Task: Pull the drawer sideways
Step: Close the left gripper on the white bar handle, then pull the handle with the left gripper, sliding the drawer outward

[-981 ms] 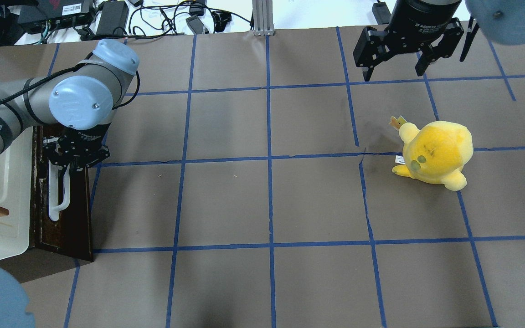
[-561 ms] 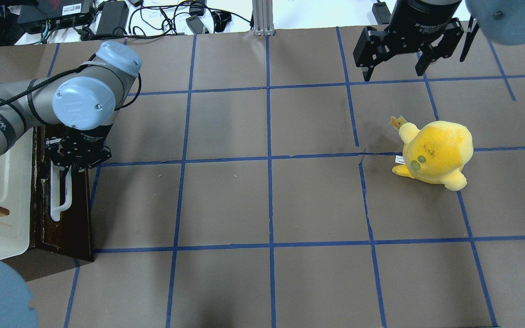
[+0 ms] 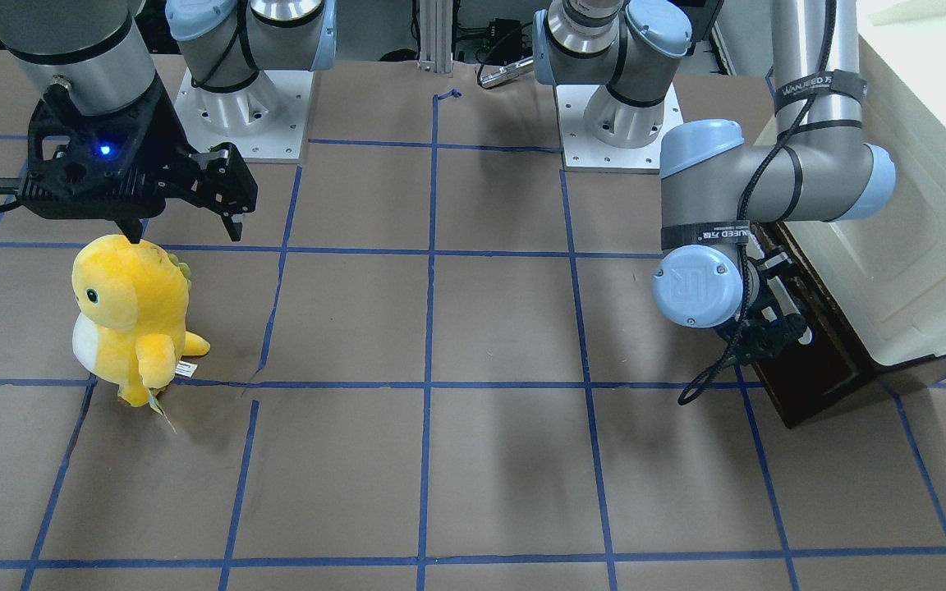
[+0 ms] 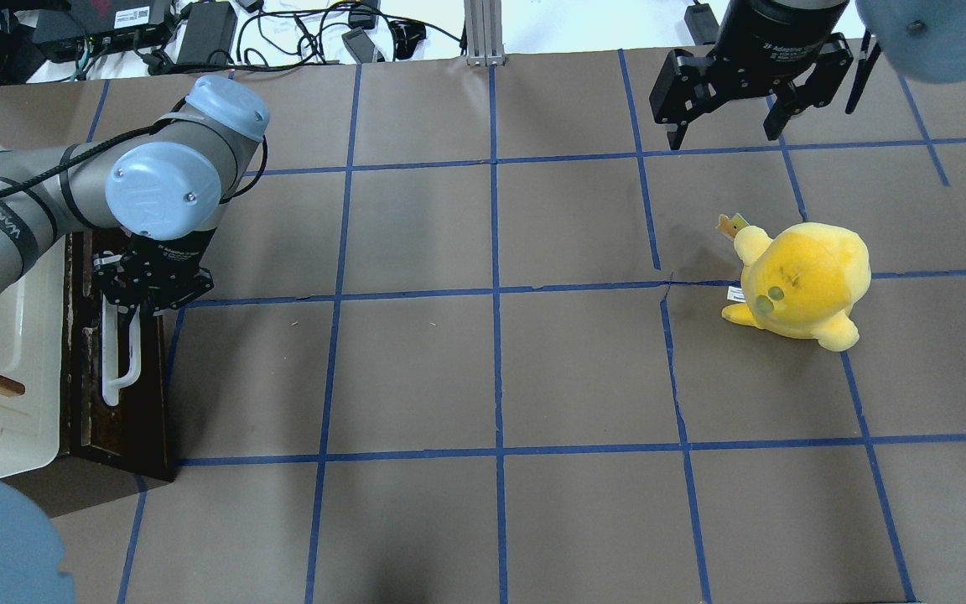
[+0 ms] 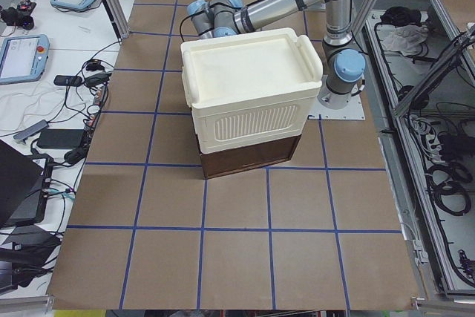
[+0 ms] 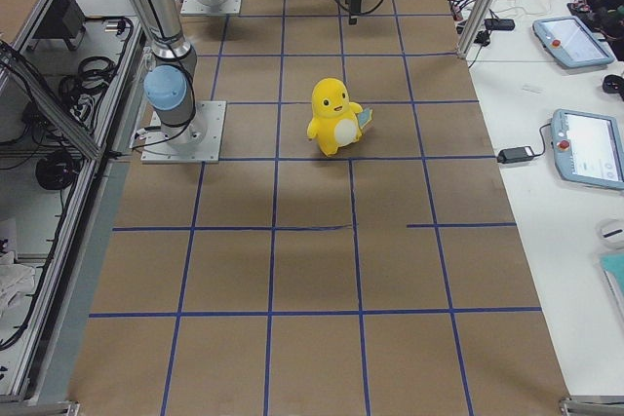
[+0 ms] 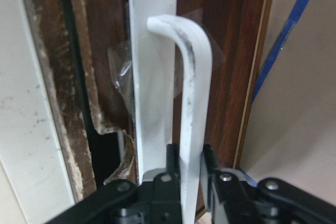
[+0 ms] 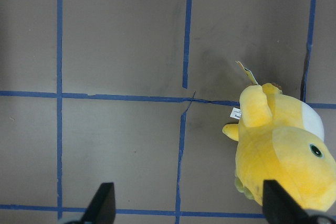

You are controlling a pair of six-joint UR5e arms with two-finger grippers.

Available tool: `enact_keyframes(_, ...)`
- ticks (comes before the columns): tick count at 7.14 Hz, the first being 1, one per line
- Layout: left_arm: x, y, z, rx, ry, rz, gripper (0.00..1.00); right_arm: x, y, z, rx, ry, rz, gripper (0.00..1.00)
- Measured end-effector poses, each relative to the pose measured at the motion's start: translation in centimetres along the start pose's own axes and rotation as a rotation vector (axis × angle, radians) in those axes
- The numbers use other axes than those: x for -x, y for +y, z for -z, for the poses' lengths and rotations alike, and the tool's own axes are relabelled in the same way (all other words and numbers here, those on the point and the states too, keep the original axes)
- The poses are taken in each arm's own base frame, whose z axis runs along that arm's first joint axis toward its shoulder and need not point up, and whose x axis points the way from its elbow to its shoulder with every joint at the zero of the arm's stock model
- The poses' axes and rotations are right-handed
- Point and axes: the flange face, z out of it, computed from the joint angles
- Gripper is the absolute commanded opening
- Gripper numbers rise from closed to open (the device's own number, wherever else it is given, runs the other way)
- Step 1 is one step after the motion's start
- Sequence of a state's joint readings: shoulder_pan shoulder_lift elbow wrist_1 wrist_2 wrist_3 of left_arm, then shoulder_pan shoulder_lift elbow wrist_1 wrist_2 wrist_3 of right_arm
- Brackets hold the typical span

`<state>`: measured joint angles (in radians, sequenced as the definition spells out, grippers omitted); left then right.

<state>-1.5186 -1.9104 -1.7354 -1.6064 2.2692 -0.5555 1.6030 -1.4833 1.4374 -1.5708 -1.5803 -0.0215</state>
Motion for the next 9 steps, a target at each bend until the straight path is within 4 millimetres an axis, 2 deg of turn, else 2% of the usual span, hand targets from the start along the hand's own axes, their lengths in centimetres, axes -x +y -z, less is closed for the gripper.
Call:
enact_keyframes(5, 0.61, 0.4, 0.56, -0.013, 0.0, 0.007, 0.0, -0.01, 0.0, 0.0, 0.0, 0.001, 0.0, 1.0)
enact_keyframes(9, -0.14, 0.71, 0.86, -0.016, 0.003, 0.005, 0.0, -0.01, 0.0, 0.0, 0.0, 0.001, 0.0, 1.0)
